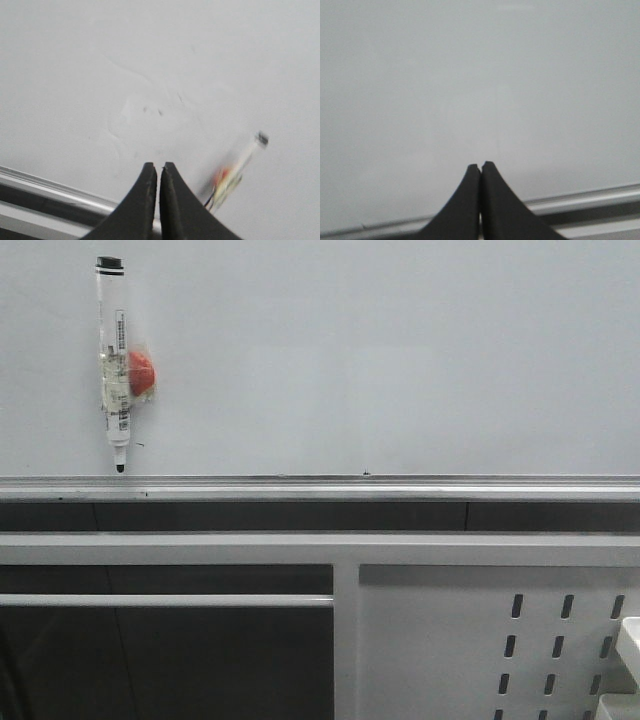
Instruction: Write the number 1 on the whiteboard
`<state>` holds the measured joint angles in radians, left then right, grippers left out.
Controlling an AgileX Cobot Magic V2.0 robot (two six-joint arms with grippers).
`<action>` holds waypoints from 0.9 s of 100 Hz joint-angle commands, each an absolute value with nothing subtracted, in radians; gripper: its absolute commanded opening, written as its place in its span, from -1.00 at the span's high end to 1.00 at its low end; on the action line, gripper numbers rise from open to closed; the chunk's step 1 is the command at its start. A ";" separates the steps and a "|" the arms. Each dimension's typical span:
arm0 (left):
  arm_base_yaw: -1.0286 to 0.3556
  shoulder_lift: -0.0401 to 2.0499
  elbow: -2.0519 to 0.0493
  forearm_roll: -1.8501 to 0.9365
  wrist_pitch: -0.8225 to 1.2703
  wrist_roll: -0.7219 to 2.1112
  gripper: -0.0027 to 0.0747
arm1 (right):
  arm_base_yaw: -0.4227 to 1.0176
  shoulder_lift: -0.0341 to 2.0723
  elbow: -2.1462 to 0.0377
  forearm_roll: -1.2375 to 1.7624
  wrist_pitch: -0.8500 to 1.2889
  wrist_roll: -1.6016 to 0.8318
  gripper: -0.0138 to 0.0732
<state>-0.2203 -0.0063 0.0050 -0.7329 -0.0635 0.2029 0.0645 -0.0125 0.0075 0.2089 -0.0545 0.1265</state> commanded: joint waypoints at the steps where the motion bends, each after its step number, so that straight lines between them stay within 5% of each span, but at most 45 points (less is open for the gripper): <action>1: -0.220 -0.028 0.035 -1.013 -0.212 0.192 0.98 | 0.062 -0.031 0.021 0.375 -0.226 0.125 0.80; 27: -0.220 -0.028 0.035 -1.134 -0.165 0.192 0.98 | 0.062 -0.031 0.021 0.880 -0.259 0.125 0.80; 53: -0.220 -0.004 -0.050 -0.944 0.078 0.194 0.97 | 0.062 -0.031 -0.039 0.776 -0.095 0.125 0.80; 78: -0.220 0.213 -0.337 -0.791 0.239 0.430 0.17 | 0.062 0.008 -0.250 0.578 0.232 -0.023 0.76; 90: -0.220 0.402 -0.477 -0.747 0.372 0.598 0.11 | 0.062 0.086 -0.358 0.576 0.366 -0.287 0.44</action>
<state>-0.2203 0.2755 -0.3678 -0.7711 0.3197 0.4803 0.0645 0.0183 -0.2590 0.5917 0.3240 -0.1004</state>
